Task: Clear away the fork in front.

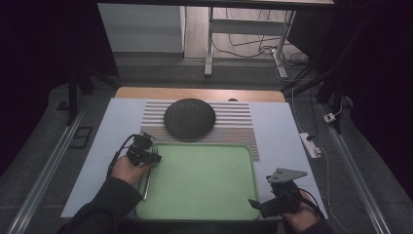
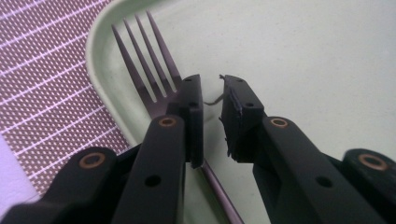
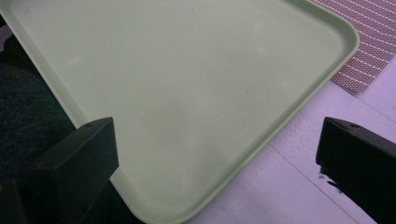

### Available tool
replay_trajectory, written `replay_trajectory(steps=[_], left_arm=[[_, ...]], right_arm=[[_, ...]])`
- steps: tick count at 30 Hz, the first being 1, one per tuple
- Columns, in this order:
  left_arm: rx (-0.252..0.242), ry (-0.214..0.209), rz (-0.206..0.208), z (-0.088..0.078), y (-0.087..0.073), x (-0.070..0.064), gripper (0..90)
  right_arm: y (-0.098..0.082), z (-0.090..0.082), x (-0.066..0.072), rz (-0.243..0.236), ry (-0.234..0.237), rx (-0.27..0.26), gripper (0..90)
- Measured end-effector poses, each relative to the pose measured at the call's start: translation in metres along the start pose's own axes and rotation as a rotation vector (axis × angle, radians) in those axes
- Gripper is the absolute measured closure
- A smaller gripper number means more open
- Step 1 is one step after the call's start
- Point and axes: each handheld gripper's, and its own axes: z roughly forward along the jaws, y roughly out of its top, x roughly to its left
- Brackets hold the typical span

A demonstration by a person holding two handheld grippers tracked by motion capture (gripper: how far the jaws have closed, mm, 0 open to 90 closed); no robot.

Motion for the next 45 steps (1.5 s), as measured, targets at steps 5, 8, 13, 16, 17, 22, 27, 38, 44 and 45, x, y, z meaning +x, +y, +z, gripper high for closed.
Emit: replay_trajectory(steps=[5, 8, 13, 16, 17, 22, 27, 38, 44, 45], left_arm=[[-0.057, 0.004, 0.063, -0.011, 0.0, -0.008, 67.0], [-0.09, -0.013, 0.09, -0.019, -0.001, -0.013, 57.4], [-0.162, -0.062, 0.152, -0.031, -0.007, -0.022, 43.5], [-0.194, -0.074, 0.192, -0.039, -0.012, -0.029, 34.6], [-0.202, -0.081, 0.197, -0.042, -0.013, -0.03, 32.4], [-0.245, -0.125, 0.157, -0.058, -0.022, -0.035, 21.5], [-0.287, -0.168, 0.142, -0.071, -0.037, -0.038, 12.5], [-0.352, -0.22, 0.1, -0.096, -0.081, -0.034, 4.1], [-0.375, -0.179, 0.103, -0.106, -0.102, -0.03, 1.8], [-0.378, -0.172, 0.102, -0.107, -0.105, -0.029, 1.3]], right_arm=[[0.0, 0.0, 0.0, 0.0, -0.001, -0.001, 0.0], [0.0, 0.0, 0.0, 0.005, -0.002, -0.002, 0.0], [0.0, 0.0, 0.0, 0.008, -0.004, -0.006, 0.0], [0.0, 0.0, -0.001, 0.012, -0.003, -0.006, 0.0], [0.0, 0.0, -0.001, 0.012, -0.003, -0.006, 0.0], [0.0, 0.0, -0.001, 0.011, -0.003, -0.003, 0.0], [0.0, 0.0, -0.001, 0.014, -0.003, 0.001, 0.0], [-0.001, -0.001, -0.001, 0.019, -0.006, -0.003, 0.0], [0.0, 0.0, -0.001, 0.02, -0.006, -0.001, 0.0], [0.0, 0.0, -0.001, 0.02, -0.008, -0.001, 0.0]])
